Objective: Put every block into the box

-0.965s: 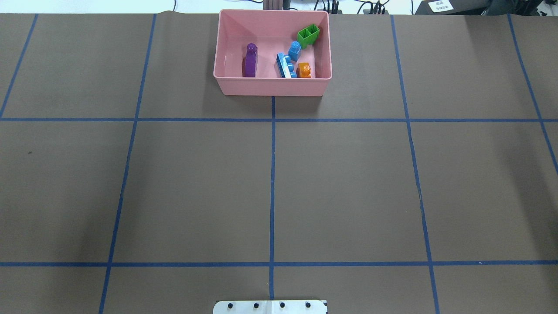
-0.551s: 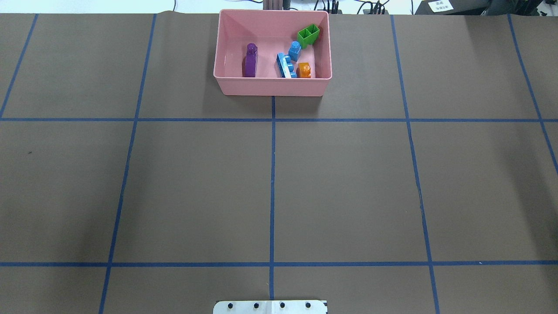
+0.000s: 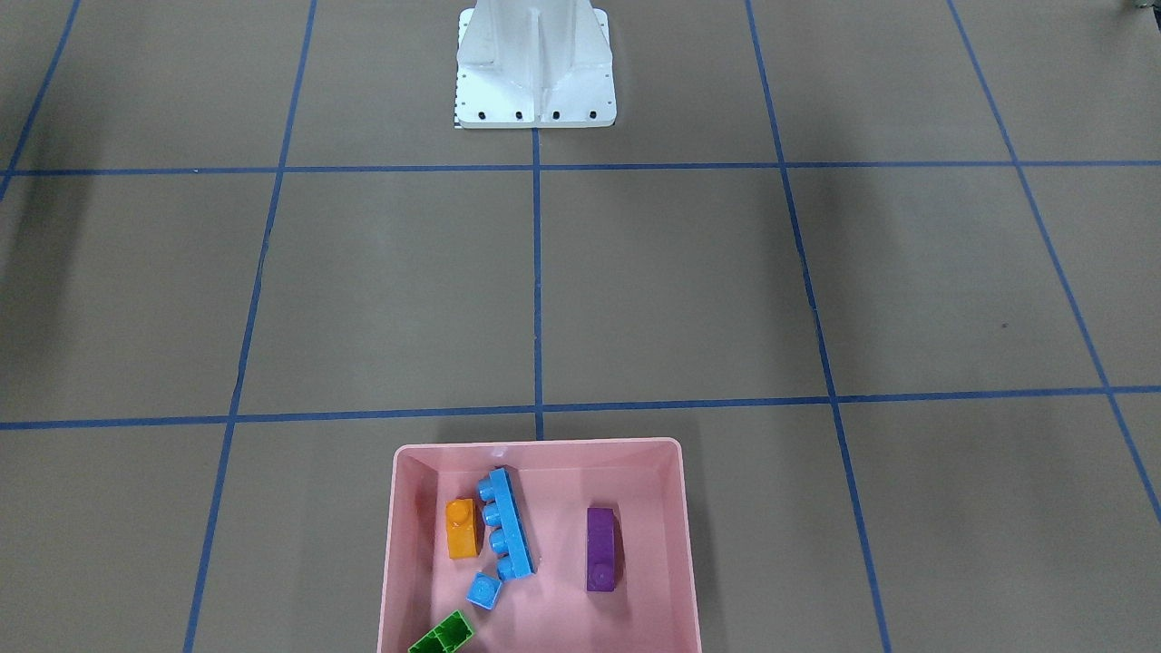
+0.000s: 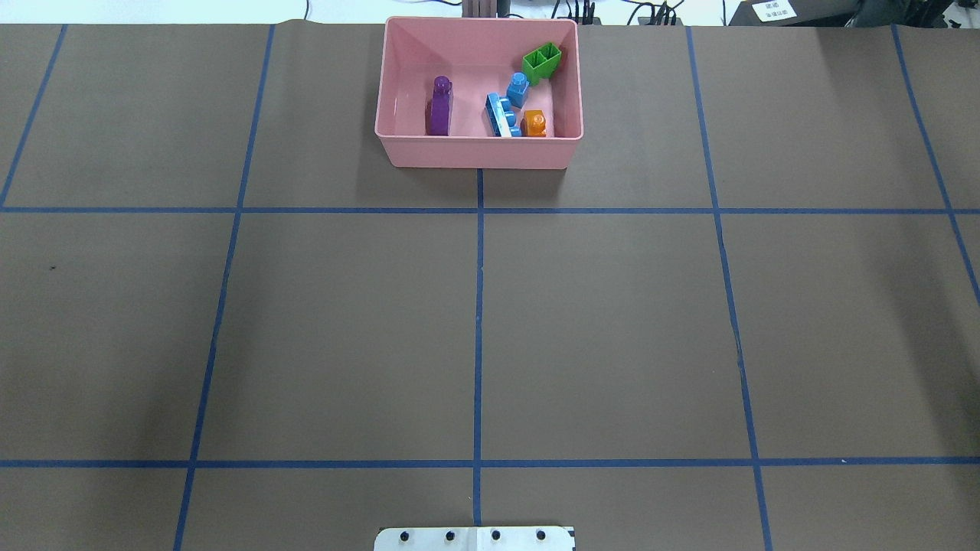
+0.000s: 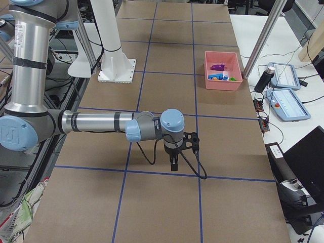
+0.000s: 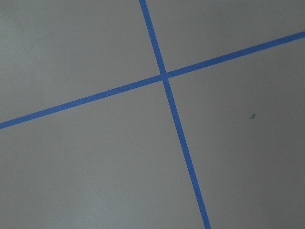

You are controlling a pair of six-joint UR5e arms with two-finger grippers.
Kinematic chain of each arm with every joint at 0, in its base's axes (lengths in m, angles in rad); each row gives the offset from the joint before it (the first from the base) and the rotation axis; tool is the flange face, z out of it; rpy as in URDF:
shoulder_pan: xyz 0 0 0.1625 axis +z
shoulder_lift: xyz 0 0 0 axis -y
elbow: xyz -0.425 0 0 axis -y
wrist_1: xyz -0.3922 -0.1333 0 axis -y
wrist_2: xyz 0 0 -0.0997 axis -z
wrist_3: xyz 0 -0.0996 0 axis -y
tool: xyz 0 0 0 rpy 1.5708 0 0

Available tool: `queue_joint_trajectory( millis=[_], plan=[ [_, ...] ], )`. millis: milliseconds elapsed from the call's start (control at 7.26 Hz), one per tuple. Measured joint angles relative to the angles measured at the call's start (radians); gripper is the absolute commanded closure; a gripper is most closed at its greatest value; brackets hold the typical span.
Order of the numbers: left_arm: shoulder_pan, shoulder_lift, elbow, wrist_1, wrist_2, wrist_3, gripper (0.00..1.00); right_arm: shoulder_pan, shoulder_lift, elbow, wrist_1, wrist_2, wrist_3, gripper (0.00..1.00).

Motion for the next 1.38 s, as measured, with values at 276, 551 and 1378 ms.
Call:
queue_joint_trajectory(
  millis=[276,551,1378],
  plan=[
    [0.000,0.000,0.006,0.000,-0.017,0.000,0.00,-0.003,0.008,0.000,0.000,0.002,0.004,0.00],
    [0.000,0.000,0.008,0.000,-0.020,0.001,0.00,-0.004,0.018,0.000,0.000,0.006,0.006,0.00],
    [0.000,0.000,0.001,0.000,-0.021,0.001,0.00,-0.012,0.035,0.000,0.000,0.003,0.038,0.00]
  ],
)
